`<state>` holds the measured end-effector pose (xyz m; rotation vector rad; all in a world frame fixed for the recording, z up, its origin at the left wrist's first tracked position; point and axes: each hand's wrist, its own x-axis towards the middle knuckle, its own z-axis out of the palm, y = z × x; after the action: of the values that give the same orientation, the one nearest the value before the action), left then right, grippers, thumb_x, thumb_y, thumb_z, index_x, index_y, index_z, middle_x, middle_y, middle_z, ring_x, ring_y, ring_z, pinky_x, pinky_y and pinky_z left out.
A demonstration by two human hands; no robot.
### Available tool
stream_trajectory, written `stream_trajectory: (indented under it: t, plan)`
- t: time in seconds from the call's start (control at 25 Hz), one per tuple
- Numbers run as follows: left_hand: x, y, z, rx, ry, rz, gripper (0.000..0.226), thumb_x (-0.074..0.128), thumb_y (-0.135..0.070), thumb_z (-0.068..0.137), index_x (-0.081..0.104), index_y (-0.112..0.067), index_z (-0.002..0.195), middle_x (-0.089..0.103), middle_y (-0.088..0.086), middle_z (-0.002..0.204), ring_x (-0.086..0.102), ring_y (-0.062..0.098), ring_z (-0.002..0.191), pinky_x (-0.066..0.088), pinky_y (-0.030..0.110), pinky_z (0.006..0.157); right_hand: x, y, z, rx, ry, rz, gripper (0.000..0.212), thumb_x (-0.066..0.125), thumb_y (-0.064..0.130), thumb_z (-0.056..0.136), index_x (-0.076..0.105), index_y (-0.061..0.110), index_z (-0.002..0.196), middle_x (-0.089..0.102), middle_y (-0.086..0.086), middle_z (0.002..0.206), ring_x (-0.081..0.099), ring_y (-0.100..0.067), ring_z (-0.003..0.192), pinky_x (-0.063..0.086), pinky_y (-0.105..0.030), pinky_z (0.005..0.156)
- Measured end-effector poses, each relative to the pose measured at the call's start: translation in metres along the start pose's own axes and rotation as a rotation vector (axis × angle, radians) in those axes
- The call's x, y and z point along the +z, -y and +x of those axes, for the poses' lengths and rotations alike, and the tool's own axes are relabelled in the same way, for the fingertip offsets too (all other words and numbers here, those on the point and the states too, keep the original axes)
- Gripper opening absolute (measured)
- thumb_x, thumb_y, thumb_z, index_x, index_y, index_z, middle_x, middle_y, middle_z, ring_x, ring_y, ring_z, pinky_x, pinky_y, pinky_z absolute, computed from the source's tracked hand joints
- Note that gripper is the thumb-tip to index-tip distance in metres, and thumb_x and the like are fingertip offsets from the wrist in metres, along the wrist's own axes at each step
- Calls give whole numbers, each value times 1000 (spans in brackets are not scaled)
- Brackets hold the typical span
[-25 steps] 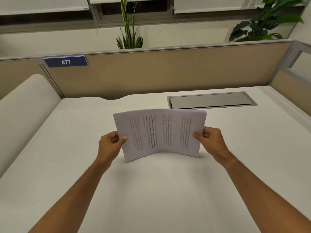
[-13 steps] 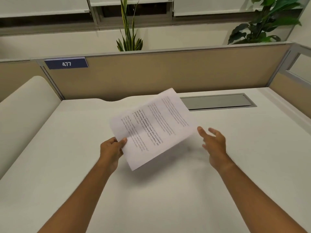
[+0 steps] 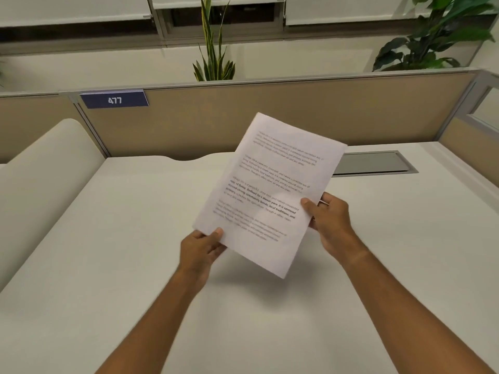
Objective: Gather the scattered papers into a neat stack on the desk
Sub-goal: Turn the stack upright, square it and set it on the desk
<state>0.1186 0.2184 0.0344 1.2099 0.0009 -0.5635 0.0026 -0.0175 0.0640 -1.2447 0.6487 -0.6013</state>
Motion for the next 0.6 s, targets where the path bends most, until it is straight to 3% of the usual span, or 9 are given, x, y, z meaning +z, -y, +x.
stream_trajectory:
  t: [0.2,0.32,0.44,0.6]
  plan:
    - [-1,-48,19,187,105,339,4,71,-14,84,74,-13,86,77,4,85,73,22,77,58,32,66,-14,19,-2,-92,206,-231,20,68,6,89,72,15,107,79,1,94,76,-20,85,59,-27,64]
    - [17,-48,21,382,33,473,1,76,-18,82,75,-17,82,78,1,86,75,22,81,60,36,73,-4,21,-8,-239,142,-287,21,70,7,88,73,26,97,78,7,93,75,-16,84,59,-24,68]
    - [22,-44,25,443,-26,513,2,75,-23,83,74,-24,81,78,-6,85,74,18,80,61,38,77,-2,24,-10,-313,78,-362,25,70,9,88,71,34,93,76,11,95,74,-13,87,60,-27,75]
    - [26,-44,20,497,-13,634,7,75,-24,83,71,-26,88,76,-4,91,73,18,84,60,42,82,-5,19,-11,-254,83,-444,19,69,13,89,69,19,107,74,-3,105,72,-23,93,60,-43,82]
